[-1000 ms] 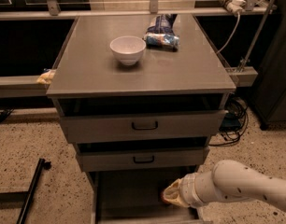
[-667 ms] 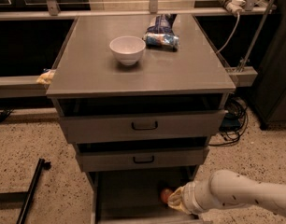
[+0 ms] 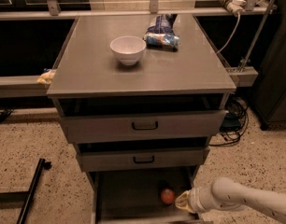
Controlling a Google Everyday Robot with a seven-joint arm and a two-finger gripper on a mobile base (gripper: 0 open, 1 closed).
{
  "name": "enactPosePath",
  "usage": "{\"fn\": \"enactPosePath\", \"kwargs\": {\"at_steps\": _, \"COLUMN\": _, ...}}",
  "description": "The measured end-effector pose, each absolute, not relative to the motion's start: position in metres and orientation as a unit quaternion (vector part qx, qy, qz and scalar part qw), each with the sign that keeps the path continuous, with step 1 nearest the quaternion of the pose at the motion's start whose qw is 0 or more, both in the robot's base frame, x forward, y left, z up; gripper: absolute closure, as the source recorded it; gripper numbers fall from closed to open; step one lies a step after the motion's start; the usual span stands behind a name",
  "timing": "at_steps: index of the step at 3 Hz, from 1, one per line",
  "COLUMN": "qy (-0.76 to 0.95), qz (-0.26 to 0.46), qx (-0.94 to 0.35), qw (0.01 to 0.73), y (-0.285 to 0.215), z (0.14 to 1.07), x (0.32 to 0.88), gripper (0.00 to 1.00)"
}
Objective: Pick apple from bottom drawer and place on counter
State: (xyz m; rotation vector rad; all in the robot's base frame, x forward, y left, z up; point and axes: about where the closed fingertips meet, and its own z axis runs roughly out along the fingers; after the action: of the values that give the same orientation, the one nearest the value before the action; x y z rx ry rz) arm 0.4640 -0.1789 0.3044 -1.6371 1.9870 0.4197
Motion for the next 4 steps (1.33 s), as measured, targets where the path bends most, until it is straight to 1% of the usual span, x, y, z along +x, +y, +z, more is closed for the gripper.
{"fn": "enactPosePath", "kwargs": {"at_steps": 1, "qy": 0.735, "qz": 0.155, "qx": -0.606, "qw": 0.263, "y": -0.179, "z": 0.304, "x": 0.464, "gripper": 1.00}}
{"fn": "enactPosePath", "kwargs": {"at_steps": 2, "qy": 0.726, "qz": 0.138, "qx": -0.617, "qw": 0.269, "y": -0.178, "z": 0.288, "x": 0.472, "gripper": 1.00}}
{"fn": "enactPosePath", "kwargs": {"at_steps": 3, "qy": 0.715, "qz": 0.129, "qx": -0.629, "qw": 0.278, "y": -0.174, "z": 0.273, "x": 0.483, "gripper": 0.92}}
{"fn": "enactPosePath", "kwargs": {"at_steps": 4, "qy": 0.699, "qz": 0.125, "qx": -0.639, "qw": 0.296, "y": -0.167, "z": 0.256, "x": 0.506, "gripper": 0.68}}
